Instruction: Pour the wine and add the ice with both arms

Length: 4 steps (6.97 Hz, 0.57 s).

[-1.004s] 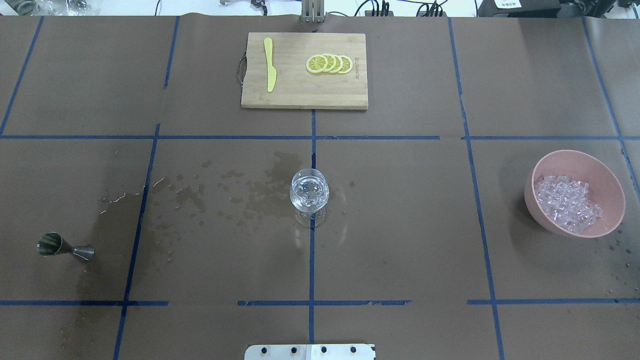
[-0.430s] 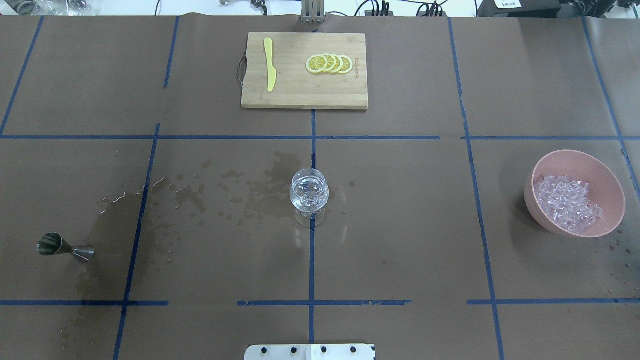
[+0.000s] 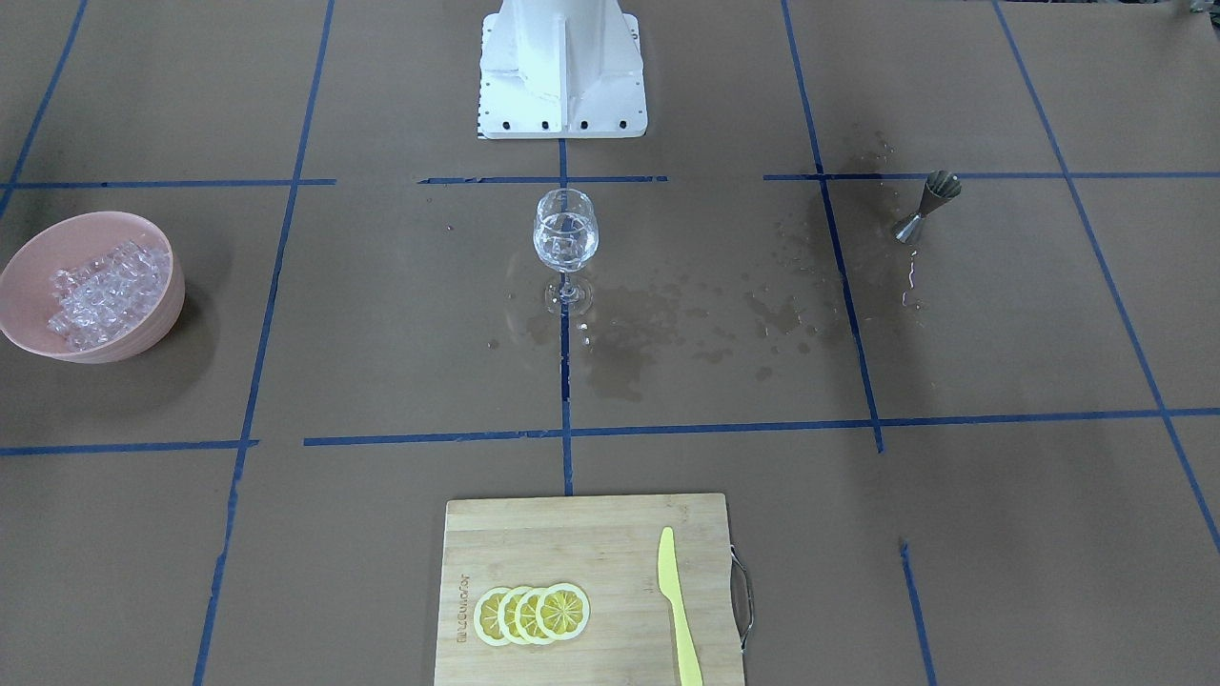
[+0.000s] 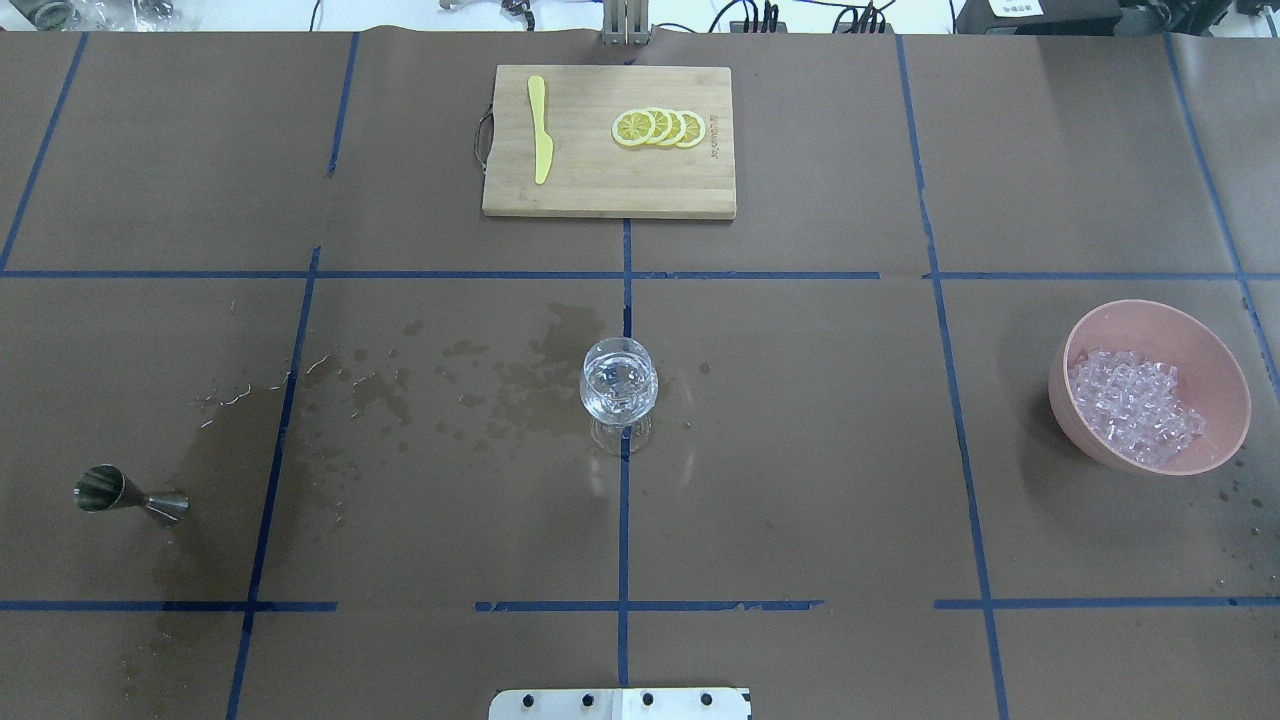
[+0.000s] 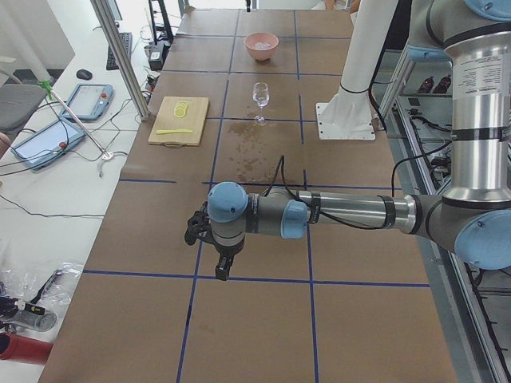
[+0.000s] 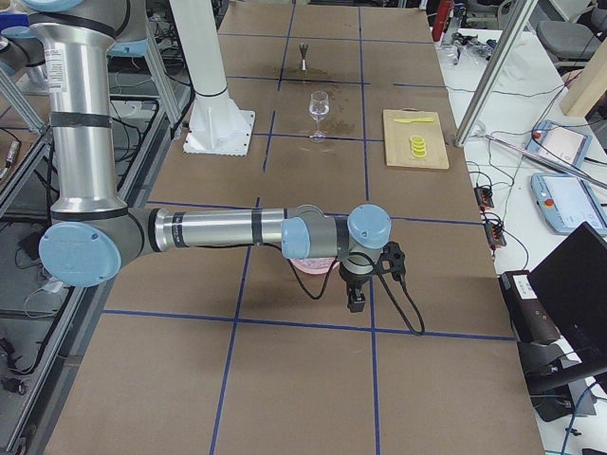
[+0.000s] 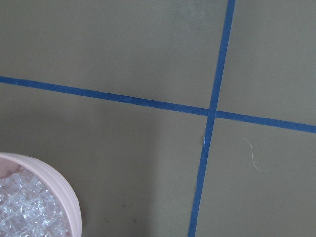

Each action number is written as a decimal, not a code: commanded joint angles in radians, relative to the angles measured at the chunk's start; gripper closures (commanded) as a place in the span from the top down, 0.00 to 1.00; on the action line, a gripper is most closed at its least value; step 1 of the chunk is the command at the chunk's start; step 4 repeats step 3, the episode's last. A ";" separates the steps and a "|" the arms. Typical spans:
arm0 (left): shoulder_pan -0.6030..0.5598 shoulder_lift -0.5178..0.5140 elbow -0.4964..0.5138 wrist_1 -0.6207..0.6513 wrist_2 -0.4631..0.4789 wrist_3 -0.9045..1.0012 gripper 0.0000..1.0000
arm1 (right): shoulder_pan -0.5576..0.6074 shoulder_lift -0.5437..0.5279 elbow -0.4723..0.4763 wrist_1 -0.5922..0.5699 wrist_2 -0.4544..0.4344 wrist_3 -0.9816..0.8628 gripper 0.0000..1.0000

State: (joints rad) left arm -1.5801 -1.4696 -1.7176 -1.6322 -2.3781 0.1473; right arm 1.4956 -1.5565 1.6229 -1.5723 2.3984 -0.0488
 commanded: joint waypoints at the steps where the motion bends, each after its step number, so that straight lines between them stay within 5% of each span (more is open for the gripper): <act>1: 0.000 -0.005 0.004 -0.018 0.000 -0.002 1.00 | 0.000 -0.013 0.006 0.000 0.012 0.000 1.00; 4: 0.000 -0.011 -0.002 -0.017 -0.004 0.000 1.00 | 0.000 -0.011 0.009 0.000 0.012 -0.002 1.00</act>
